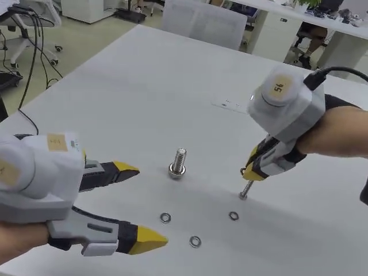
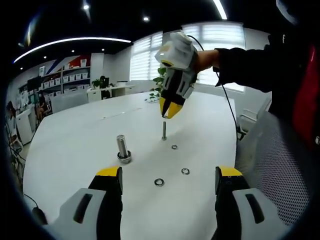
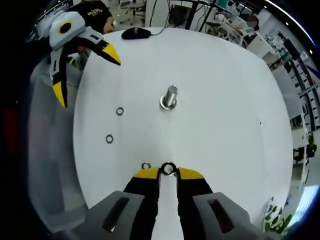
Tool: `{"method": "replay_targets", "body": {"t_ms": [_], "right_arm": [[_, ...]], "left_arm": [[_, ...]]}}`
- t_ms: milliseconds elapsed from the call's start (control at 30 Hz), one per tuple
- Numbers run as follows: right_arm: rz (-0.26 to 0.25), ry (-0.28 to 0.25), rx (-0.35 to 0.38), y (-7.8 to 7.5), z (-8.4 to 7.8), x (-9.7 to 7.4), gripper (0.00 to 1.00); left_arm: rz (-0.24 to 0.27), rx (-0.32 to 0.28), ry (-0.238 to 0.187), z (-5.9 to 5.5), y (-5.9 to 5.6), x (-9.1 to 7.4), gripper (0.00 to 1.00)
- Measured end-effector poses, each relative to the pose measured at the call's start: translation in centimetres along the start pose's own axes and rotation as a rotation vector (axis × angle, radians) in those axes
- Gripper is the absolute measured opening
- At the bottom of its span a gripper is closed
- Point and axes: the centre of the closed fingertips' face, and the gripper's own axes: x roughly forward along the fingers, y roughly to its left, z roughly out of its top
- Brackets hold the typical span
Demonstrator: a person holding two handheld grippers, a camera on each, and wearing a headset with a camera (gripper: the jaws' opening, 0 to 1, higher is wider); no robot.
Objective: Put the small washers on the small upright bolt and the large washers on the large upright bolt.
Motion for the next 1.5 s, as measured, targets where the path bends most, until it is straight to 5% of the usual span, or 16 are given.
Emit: {"method": "replay_targets", "body": {"t_ms": [467, 1233, 1500], "right_arm": [[-0.021, 0.026, 0.059, -2.1, -3.1, -0.8, 0.14], [0.052, 0.038, 0.026, -2.2, -2.7, 2.4, 0.14], [0.059, 0.035, 0.025, -1.9, -2.6, 2.5, 0.14]], "left_arm": [[-0.066, 0.063, 0.023, 0.1, -1.1, 1.1, 0.74], [-0.055, 0.091, 0.013, 1.8, 0.2, 0.4, 0.74], [-0.05, 0.121, 0.019, 2.7, 1.5, 0.1, 0.74]]}}
